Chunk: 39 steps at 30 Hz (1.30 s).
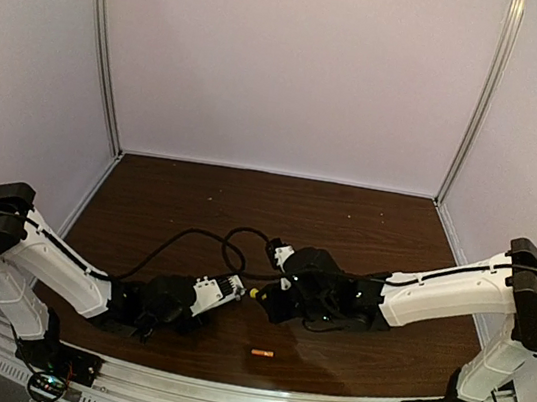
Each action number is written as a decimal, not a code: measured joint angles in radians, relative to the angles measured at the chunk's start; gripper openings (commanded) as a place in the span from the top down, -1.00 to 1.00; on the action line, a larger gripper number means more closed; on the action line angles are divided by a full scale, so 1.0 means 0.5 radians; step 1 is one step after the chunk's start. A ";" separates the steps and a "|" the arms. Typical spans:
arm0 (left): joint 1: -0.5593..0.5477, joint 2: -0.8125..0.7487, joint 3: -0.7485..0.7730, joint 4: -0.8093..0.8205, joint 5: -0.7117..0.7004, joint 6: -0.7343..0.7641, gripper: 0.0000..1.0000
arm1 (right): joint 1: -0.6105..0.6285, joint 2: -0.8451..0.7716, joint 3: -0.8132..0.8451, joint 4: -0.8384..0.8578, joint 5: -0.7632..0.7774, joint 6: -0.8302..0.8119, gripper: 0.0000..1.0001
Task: Unload the batteries from the remote control
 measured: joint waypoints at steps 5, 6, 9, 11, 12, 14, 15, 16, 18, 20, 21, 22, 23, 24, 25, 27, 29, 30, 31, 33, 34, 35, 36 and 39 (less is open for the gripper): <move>0.000 0.000 0.000 0.002 0.000 0.000 1.00 | -0.002 0.003 -0.002 -0.002 -0.011 0.001 1.00; 0.000 0.000 0.000 0.002 0.000 0.000 1.00 | -0.002 0.003 -0.005 0.000 -0.011 0.002 1.00; 0.000 0.000 0.000 0.001 0.002 0.000 1.00 | -0.002 -0.002 -0.034 0.021 -0.014 0.002 1.00; -0.001 0.000 0.000 -0.005 0.009 0.000 1.00 | -0.002 -0.008 -0.068 0.050 -0.015 0.007 1.00; -0.001 0.000 0.000 -0.005 0.012 0.000 1.00 | -0.002 -0.014 -0.084 0.063 -0.016 0.009 1.00; 0.000 0.000 0.000 -0.007 0.013 0.000 1.00 | -0.002 -0.031 -0.121 0.081 -0.017 0.012 1.00; 0.000 0.000 0.000 -0.004 0.011 0.000 1.00 | -0.004 -0.043 -0.140 0.082 -0.024 0.017 1.00; 0.000 0.000 0.000 -0.002 0.016 0.001 1.00 | -0.004 -0.054 -0.159 0.091 -0.026 0.020 1.00; -0.003 0.000 0.000 -0.003 0.021 0.002 1.00 | -0.004 -0.085 -0.188 0.099 -0.032 0.030 1.00; -0.002 0.000 0.000 -0.003 0.022 0.001 1.00 | -0.004 -0.111 -0.209 0.107 -0.034 0.040 1.00; -0.002 0.000 0.000 -0.002 0.021 0.001 1.00 | -0.004 -0.123 -0.216 0.107 -0.038 0.042 1.00; -0.002 0.000 0.000 -0.002 0.019 0.001 1.00 | -0.004 -0.134 -0.223 0.108 -0.040 0.046 1.00; -0.002 0.000 0.000 -0.001 0.018 0.001 1.00 | -0.004 -0.143 -0.230 0.108 -0.043 0.047 1.00; -0.002 0.000 0.000 -0.001 0.014 0.001 1.00 | -0.004 -0.151 -0.236 0.108 -0.046 0.047 1.00; -0.002 0.000 0.000 -0.001 0.012 0.001 1.00 | -0.004 -0.158 -0.241 0.108 -0.047 0.047 1.00; -0.002 0.000 0.000 -0.001 0.009 0.001 1.00 | -0.004 -0.170 -0.252 0.108 -0.047 0.054 1.00; -0.002 0.000 0.000 -0.001 0.004 0.000 1.00 | -0.004 -0.190 -0.268 0.109 -0.050 0.059 1.00; -0.002 0.000 0.000 0.001 -0.002 0.000 1.00 | -0.004 -0.202 -0.279 0.109 -0.055 0.062 1.00; -0.002 0.000 0.000 0.002 -0.005 0.000 1.00 | -0.004 -0.211 -0.290 0.110 -0.059 0.063 1.00; -0.002 0.000 0.000 0.001 -0.008 0.000 1.00 | -0.003 -0.214 -0.300 0.109 -0.070 0.064 1.00; -0.002 0.000 0.000 0.001 -0.008 0.001 1.00 | -0.003 -0.214 -0.301 0.108 -0.074 0.063 1.00; -0.002 0.000 0.000 0.002 -0.008 0.001 1.00 | -0.002 -0.214 -0.300 0.109 -0.079 0.063 1.00; -0.002 0.000 0.000 0.001 -0.008 0.001 1.00 | -0.001 -0.214 -0.299 0.111 -0.085 0.063 1.00; -0.002 0.000 0.000 0.001 -0.006 0.001 1.00 | 0.002 -0.179 -0.271 0.105 -0.090 0.060 1.00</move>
